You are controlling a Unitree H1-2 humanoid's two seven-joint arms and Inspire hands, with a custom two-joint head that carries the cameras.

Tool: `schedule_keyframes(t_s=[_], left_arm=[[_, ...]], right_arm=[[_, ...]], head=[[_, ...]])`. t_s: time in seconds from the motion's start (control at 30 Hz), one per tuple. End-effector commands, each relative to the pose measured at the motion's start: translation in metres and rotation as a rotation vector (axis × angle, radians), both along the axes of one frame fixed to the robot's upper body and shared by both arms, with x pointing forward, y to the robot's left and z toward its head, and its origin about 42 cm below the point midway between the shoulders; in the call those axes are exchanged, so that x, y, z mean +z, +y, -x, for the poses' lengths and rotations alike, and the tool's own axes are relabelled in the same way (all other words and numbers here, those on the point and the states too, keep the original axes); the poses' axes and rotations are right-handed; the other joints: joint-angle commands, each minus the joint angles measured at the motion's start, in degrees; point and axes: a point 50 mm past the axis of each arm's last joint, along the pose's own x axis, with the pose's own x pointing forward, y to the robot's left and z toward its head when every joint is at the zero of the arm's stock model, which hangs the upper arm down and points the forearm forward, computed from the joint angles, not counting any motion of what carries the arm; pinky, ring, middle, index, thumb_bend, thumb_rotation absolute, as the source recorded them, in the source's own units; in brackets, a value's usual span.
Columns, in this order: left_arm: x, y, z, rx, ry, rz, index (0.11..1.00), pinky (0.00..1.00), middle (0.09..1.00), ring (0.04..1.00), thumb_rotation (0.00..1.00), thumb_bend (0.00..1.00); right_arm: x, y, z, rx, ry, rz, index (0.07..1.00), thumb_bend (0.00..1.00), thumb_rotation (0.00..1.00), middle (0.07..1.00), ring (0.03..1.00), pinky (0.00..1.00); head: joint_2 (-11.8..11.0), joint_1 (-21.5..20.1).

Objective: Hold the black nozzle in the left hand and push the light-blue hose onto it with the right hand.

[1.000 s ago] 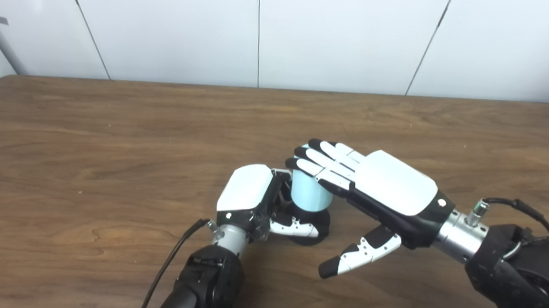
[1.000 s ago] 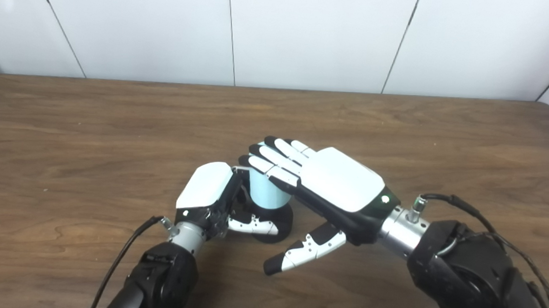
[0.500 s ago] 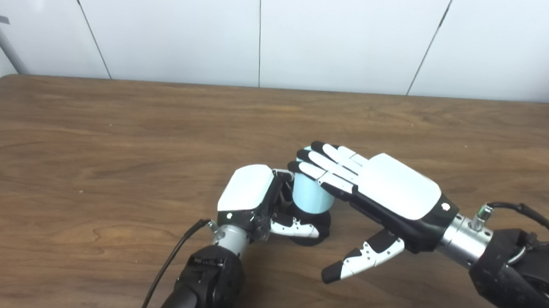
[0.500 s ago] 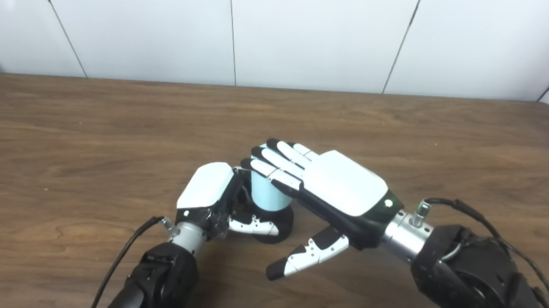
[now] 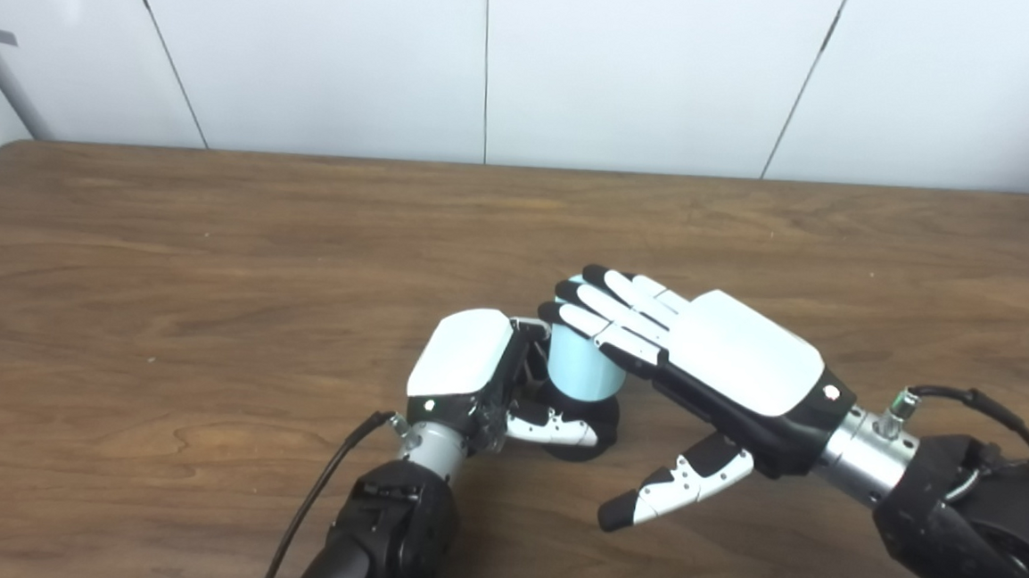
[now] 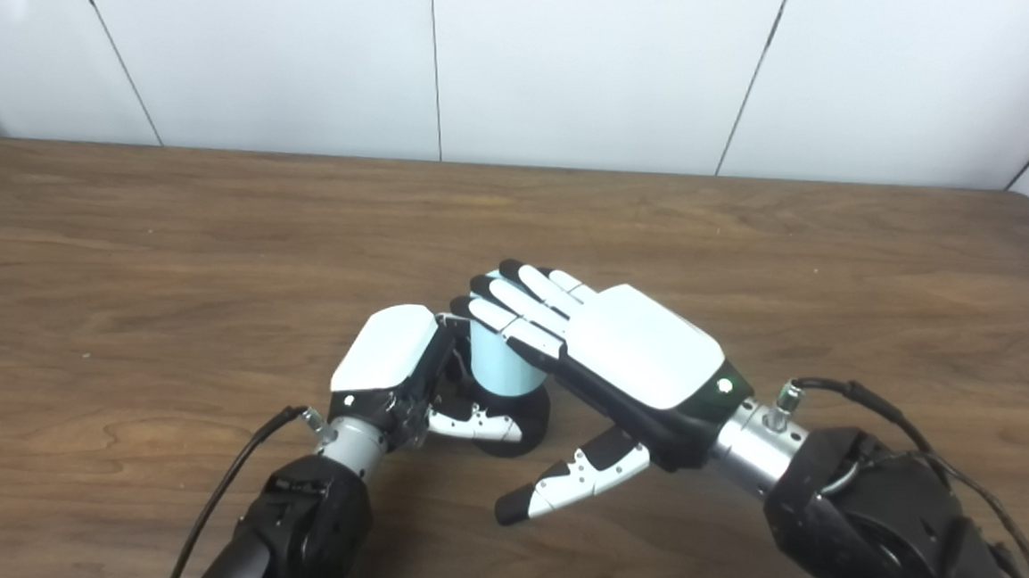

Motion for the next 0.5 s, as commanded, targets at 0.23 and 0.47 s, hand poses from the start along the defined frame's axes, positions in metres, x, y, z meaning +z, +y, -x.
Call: schedule_keyframes(t_s=[0.23, 0.47], left_arm=[[-0.028, -0.001, 0.014, -0.040, 0.169, -0.050, 0.468, 0.49, 0.519, 0.512, 0.00, 0.50], [-0.027, -0.002, 0.014, -0.044, 0.163, -0.063, 0.465, 0.47, 0.524, 0.502, 0.00, 0.50]], right_arm=[[-0.050, -0.010, -0.001, -0.043, 0.249, 0.148, 0.964, 0.66, 0.88, 0.973, 0.996, 0.99], [-0.054, -0.013, 0.001, -0.049, 0.274, 0.172, 0.957, 0.66, 0.88, 0.971, 0.991, 1.00]], head=[[0.0, 0.1], [0.4, 0.0]])
